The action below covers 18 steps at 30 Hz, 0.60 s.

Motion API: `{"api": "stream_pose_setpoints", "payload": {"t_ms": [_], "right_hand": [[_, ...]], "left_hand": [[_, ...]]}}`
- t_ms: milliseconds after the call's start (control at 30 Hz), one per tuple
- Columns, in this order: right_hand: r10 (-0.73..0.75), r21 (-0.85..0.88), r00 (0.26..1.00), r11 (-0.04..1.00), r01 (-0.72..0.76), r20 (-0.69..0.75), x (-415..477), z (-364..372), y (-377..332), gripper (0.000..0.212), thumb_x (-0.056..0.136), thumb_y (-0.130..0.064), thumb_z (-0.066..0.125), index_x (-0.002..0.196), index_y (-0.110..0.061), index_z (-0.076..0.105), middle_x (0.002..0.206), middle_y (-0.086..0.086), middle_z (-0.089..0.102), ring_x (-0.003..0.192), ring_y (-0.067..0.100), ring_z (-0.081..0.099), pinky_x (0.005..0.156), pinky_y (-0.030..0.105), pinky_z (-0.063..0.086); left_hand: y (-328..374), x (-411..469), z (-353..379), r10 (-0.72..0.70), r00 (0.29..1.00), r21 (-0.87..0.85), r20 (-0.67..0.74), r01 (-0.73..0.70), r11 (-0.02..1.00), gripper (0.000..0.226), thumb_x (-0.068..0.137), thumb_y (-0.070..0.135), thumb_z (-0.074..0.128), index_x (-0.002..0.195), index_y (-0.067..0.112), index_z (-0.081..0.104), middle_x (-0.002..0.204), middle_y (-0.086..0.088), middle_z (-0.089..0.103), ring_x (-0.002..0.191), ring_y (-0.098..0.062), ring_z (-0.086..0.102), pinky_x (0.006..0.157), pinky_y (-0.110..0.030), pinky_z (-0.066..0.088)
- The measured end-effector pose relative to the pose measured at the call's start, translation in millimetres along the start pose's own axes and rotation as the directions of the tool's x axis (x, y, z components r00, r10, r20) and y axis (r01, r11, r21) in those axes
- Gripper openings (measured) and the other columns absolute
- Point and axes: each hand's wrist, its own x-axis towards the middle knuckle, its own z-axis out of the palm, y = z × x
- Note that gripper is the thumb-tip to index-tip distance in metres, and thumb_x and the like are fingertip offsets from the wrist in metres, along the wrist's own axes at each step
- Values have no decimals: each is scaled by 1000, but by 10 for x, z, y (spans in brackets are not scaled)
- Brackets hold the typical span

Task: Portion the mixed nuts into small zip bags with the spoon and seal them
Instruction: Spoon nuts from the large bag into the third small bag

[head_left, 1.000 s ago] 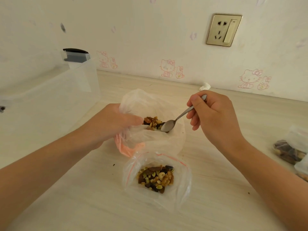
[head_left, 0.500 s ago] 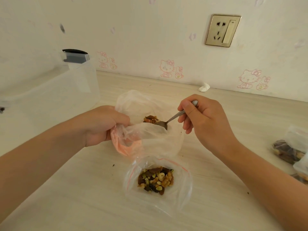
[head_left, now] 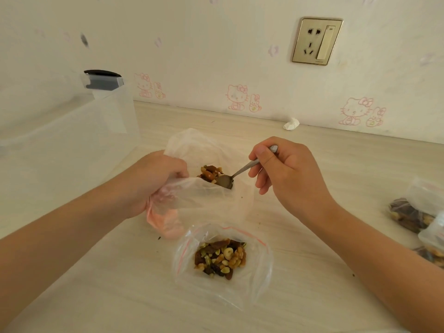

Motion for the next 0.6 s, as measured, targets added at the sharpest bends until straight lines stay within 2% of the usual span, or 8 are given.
{"api": "stream_pose_setpoints", "payload": {"t_ms": [67,100,167,233,333,433,500,600], "right_hand": [[3,-2,1000,1000,-3,-3,2,-3,0,29,106,-11,50,85,-14,70,68,5,71,53,17,64,49,31,55],[4,-5,1000,1000,-4,-4,2,-5,0,29,107,-11,50,86,-14,71,69,5,71,54,17,64,50,31,55],[10,-4,1000,1000,-10,-2,0,-3,-6,29,107,-12,51,86,-15,71,69,4,71,54,17,64,50,32,56],[16,-1,1000,1000,-16,1,-4,7,-11,29,106,-12,51,86,-15,71,68,4,71,54,17,64,50,32,56],[15,-2,1000,1000,-15,11,-13,23,-17,29,106,-12,51,86,-14,71,68,4,71,53,17,64,50,31,55],[11,3,1000,1000,-11,18,-17,33,-18,28,106,-12,51,86,-14,71,68,3,71,53,17,64,50,32,56],[7,-3,1000,1000,-7,13,-17,31,-19,28,106,-12,51,86,-14,71,68,3,71,53,17,64,50,32,56],[10,-10,1000,1000,-10,5,-9,17,-15,29,106,-12,51,86,-15,71,68,3,71,54,17,65,51,33,56]], "left_hand": [[45,9,-71,70,998,254,6,-69,965,38,76,31,85,106,14,70,101,-11,76,87,-33,74,86,-48,61],[84,-16,-122,63,997,337,48,-76,938,54,68,42,91,111,16,70,104,-9,78,94,-32,75,93,-51,60],[141,-56,-214,-2,993,427,122,-51,903,63,54,52,99,96,14,72,86,-3,78,81,-24,74,83,-41,61],[151,-69,-269,-82,983,488,165,-9,873,61,49,54,97,85,13,68,75,1,71,68,-17,65,64,-29,49],[153,-120,-264,-184,956,498,229,48,866,69,47,57,100,80,15,55,71,0,57,61,-15,50,56,-26,36],[176,-142,-329,-198,941,510,275,33,860,77,47,56,98,95,3,70,95,-14,69,88,-33,65,80,-36,53],[197,-151,-352,-163,936,440,313,9,898,66,59,40,96,110,2,76,108,-17,79,103,-37,74,101,-47,56],[169,-111,-337,-59,953,240,297,-14,971,44,77,23,84,116,4,76,114,-19,78,107,-37,74,93,-43,60]]}}
